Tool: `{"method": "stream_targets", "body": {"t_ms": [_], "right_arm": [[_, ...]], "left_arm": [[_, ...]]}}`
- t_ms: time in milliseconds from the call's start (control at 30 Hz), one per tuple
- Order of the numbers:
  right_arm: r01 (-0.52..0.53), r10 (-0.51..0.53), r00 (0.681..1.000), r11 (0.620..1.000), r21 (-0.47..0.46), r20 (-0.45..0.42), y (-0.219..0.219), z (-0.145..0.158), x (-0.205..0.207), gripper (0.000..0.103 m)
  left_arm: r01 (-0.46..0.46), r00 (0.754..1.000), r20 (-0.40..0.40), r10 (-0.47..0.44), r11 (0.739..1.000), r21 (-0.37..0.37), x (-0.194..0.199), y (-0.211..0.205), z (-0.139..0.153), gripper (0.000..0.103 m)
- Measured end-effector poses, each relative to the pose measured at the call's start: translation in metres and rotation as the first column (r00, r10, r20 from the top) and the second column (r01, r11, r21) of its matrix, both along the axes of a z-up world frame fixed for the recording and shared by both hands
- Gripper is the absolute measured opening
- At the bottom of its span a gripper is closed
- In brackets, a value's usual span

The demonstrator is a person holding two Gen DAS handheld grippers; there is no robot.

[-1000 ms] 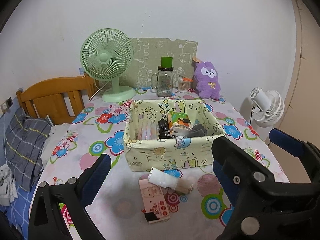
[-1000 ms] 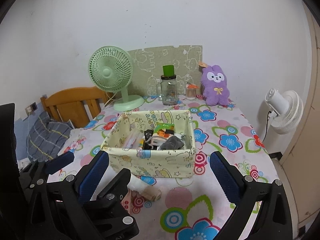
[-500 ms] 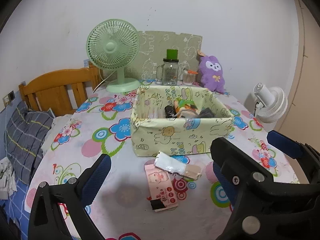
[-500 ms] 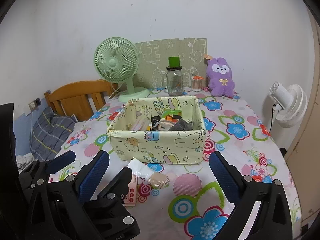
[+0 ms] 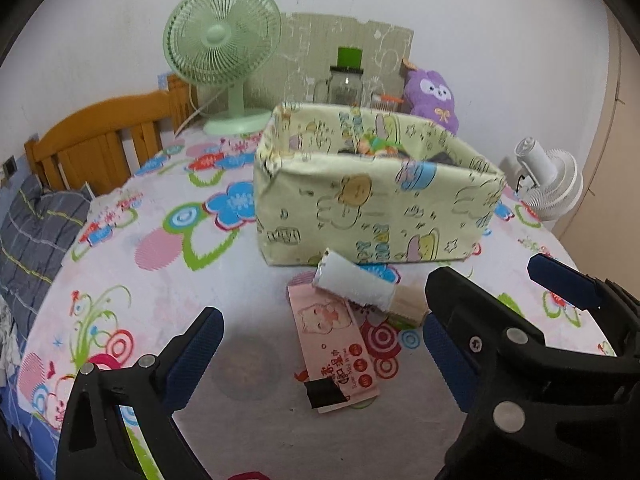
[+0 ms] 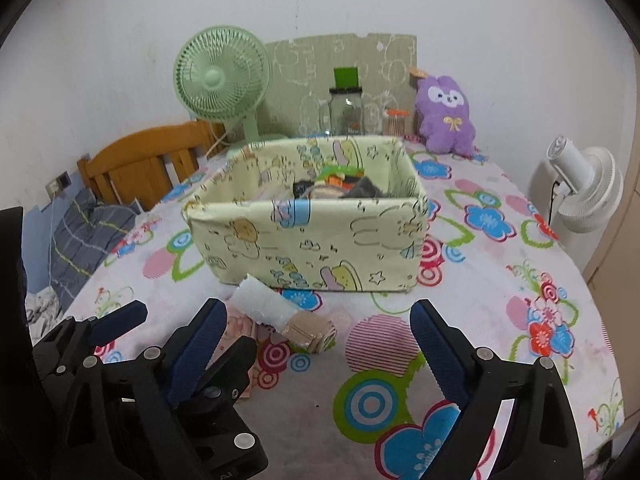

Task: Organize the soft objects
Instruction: 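Withdraw both tools toward the white cloth roll and pink packet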

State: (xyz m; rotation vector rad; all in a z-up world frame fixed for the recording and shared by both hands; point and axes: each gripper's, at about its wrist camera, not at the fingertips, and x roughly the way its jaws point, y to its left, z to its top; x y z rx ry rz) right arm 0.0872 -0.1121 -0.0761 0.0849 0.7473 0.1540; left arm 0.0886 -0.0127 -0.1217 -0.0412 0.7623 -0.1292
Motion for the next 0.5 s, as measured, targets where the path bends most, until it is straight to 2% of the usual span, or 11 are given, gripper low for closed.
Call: {"method": "stream_targets", "body": {"t_ms": [233,433,500], "right_arm": [[-0.014,0.014,0.998,1.0,0.0,-0.056,0.004,-0.02,0.013,0.094],[-0.016,0.016,0.995,1.0,-0.004,-0.099,0.003,-0.033,0.024,0.092],[-0.015,0.014,0.994,1.0,-0.008,-0.111,0.004,-0.037,0.027,0.092]], "left_arm": [[0.0,0.999,-0.044,0.0,1.0,0.02,0.011,-0.004,-0.017,0.098],[-0.007,0.996,-0.086,0.009,1.0,0.027,0.023,-0.003,-0.027,0.087],[-0.01,0.995,-0.102,0.014,0.999,0.033,0.026,-0.004,-0.031,0.08]]}}
